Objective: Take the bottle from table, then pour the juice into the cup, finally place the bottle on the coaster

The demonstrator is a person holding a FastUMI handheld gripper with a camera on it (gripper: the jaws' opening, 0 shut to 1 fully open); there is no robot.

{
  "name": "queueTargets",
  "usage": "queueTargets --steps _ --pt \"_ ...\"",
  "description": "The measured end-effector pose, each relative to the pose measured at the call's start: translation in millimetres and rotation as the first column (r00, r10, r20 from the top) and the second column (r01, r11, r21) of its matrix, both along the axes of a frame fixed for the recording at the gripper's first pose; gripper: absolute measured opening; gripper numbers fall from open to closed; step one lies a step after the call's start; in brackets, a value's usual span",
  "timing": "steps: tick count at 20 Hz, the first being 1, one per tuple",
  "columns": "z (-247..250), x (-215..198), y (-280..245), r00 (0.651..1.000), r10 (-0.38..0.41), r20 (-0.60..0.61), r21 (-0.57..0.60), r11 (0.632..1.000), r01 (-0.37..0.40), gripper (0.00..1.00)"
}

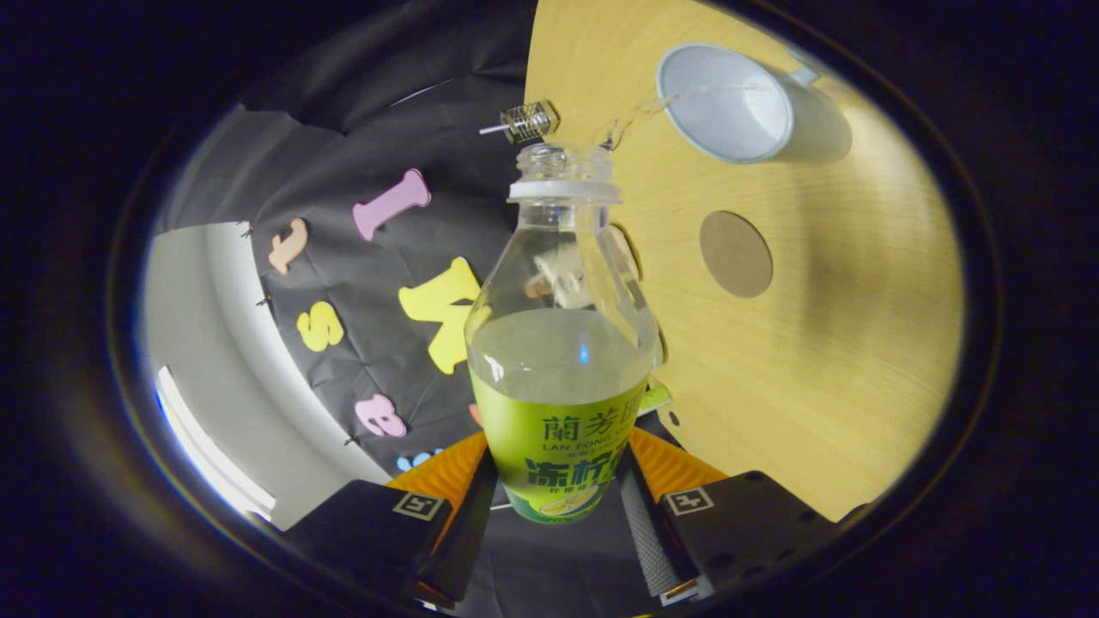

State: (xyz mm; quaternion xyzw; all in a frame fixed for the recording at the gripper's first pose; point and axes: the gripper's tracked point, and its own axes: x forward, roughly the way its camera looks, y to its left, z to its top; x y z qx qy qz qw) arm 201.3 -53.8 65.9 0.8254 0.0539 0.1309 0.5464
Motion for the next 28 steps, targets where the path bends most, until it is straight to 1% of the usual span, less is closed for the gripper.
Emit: queueTargets --steps 11,16,20,24,28 --pt "8.3 0.0 3.0 1.000 0.006 0.000 0.044 0.999 -0.006 0.78" --pt "17.8 -0.5 -1.7 1.000 0.000 0.016 0.083 0.997 -0.001 0.78" --pt "17.4 -0.5 -5.6 1.000 0.006 0.007 0.097 0.995 -0.007 0.78" --pt "20.4 1.0 -12.0 1.000 0.007 0.007 0.137 0.991 -0.008 0.78" --pt "24.8 -0.6 -11.7 1.000 0.013 0.012 0.142 0.990 -0.015 0.78"
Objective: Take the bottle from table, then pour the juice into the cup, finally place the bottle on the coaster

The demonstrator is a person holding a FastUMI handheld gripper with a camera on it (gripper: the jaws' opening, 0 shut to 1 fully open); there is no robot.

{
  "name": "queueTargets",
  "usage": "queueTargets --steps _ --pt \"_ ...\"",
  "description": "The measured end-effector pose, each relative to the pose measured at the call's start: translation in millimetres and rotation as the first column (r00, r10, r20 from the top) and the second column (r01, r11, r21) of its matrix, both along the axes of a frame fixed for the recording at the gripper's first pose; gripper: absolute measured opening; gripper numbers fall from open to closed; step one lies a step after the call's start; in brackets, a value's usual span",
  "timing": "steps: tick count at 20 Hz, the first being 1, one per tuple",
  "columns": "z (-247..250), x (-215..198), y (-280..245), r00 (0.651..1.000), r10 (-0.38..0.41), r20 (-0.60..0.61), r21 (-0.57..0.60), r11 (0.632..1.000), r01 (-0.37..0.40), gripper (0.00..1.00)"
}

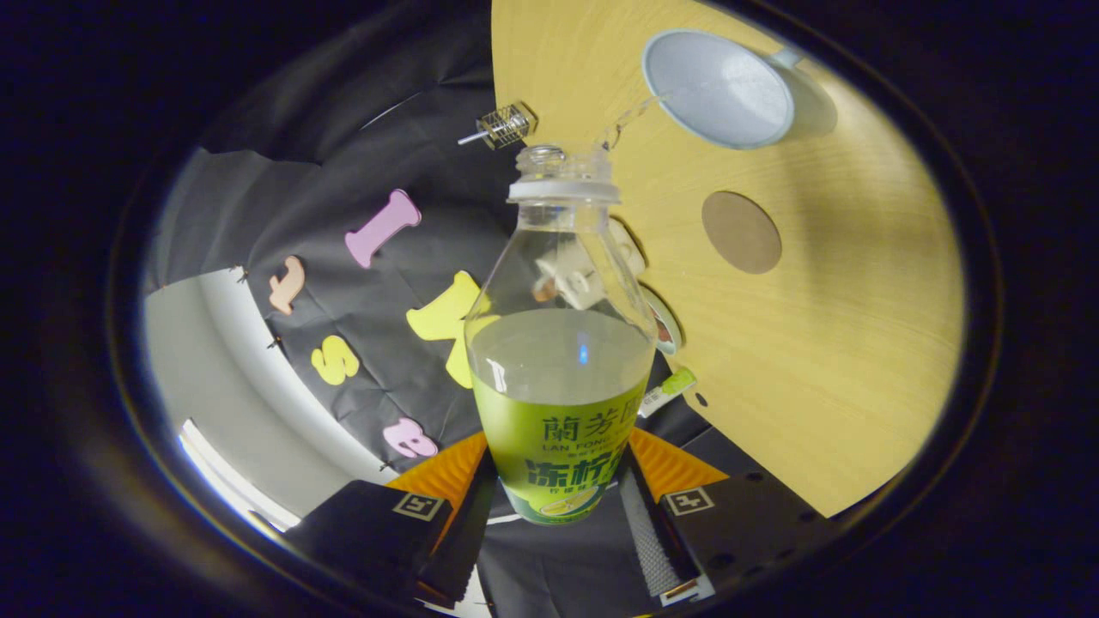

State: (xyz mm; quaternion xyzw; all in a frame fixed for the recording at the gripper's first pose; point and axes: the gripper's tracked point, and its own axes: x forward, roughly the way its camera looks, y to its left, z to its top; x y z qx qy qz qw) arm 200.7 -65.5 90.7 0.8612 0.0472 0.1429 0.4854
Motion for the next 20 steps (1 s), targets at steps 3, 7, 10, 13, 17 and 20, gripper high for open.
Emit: queueTargets --steps 3,7,10,13,17,20 --pt "1.8 1.0 0.0 1.000 0.006 -0.002 0.010 1.000 -0.006 0.78" --pt "5.2 -1.7 -3.8 1.000 0.012 -0.019 0.056 0.998 -0.011 0.78" --pt "8.9 -2.7 -7.1 1.000 0.012 -0.015 0.064 0.998 -0.011 0.78" --pt "14.0 -4.1 -10.6 1.000 0.004 -0.008 0.083 0.997 -0.004 0.78" --pt "19.0 -3.5 -10.5 1.000 0.003 0.001 0.090 0.996 -0.003 0.78" --pt "19.6 -4.4 -9.1 1.000 0.005 -0.004 0.089 0.996 -0.005 0.78"
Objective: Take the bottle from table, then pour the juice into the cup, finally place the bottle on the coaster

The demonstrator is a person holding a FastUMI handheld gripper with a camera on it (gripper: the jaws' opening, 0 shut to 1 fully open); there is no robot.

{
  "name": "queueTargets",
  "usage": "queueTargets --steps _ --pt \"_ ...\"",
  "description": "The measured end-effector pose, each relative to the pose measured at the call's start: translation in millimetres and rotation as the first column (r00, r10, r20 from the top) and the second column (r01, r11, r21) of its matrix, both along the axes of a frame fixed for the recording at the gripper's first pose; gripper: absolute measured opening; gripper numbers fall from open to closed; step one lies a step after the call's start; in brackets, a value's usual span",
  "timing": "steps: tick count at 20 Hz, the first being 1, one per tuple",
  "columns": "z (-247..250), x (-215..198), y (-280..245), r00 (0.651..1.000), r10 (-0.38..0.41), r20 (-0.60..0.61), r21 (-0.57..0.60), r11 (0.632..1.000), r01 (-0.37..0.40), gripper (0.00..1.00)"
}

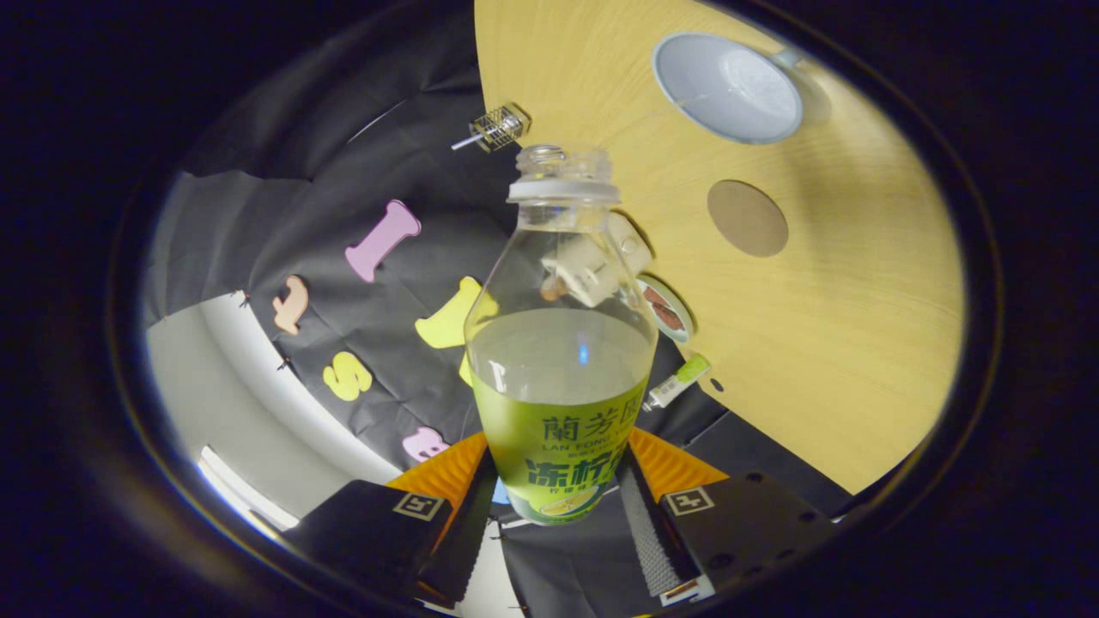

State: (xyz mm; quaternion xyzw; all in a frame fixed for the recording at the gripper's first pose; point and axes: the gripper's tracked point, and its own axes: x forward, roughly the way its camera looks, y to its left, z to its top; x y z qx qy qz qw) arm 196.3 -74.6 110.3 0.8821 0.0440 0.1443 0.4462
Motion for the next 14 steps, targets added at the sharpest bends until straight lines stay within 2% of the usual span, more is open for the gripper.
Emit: queueTargets --steps 14 --pt "7.8 -3.2 -2.5 1.000 -0.006 0.001 0.001 1.000 0.006 0.78"
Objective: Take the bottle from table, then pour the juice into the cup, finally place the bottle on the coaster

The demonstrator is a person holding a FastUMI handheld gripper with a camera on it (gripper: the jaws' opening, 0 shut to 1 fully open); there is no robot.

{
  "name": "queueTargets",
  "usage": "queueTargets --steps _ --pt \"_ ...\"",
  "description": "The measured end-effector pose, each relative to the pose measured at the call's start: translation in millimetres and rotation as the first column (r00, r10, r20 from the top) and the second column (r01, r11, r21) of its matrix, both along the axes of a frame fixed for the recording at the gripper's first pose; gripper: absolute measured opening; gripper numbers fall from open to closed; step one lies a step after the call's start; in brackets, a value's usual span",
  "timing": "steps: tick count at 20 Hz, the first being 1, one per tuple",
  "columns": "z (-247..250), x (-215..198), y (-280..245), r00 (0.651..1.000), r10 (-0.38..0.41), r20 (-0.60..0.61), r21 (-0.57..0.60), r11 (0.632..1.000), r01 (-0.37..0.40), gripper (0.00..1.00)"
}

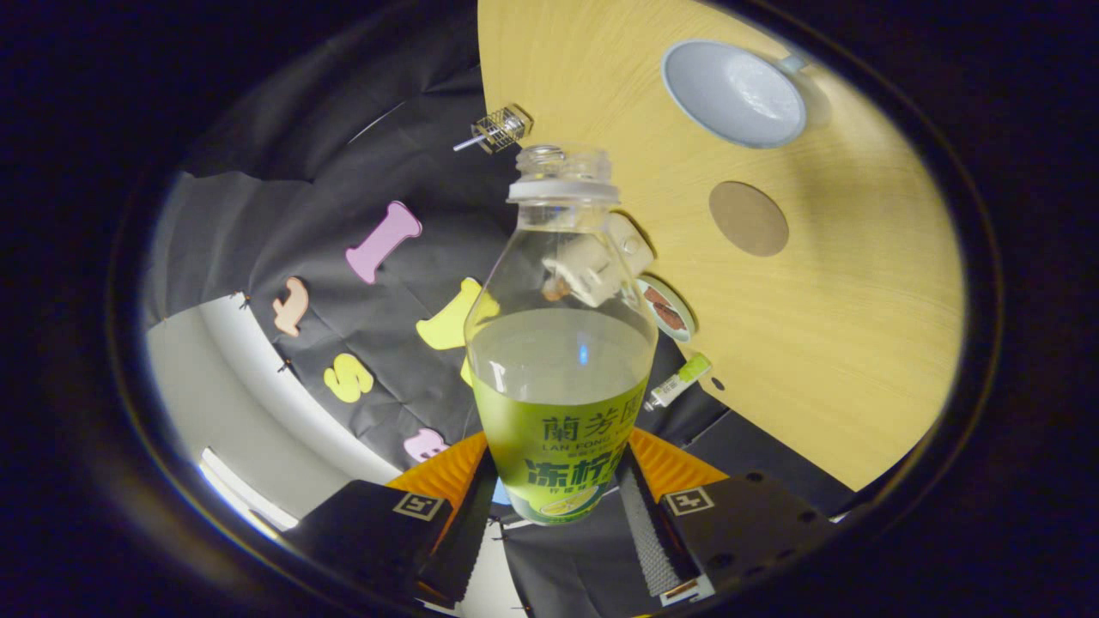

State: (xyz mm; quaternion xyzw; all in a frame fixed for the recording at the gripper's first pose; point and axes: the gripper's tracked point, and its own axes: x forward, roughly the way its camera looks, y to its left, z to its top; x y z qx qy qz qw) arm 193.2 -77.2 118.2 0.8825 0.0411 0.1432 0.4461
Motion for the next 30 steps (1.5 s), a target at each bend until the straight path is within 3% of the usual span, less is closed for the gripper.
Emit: queueTargets --steps 10,13,17,19,23,30 --pt "-19.2 -4.4 13.0 0.998 -0.006 -0.066 -0.250 0.968 -0.011 0.78" --pt "-25.4 -10.1 21.6 0.997 0.002 -0.071 -0.370 0.929 -0.028 0.78" --pt "-26.3 -19.4 29.1 1.000 -0.019 -0.007 -0.521 0.853 0.013 0.78" --pt "-30.4 -22.8 30.5 1.000 -0.025 0.002 -0.623 0.782 0.021 0.78" --pt "-37.6 -34.1 17.1 0.995 -0.093 0.024 -0.798 0.597 0.075 0.78" --pt "-65.1 -48.1 2.0 0.988 -0.139 0.066 -0.957 0.272 0.102 0.78"
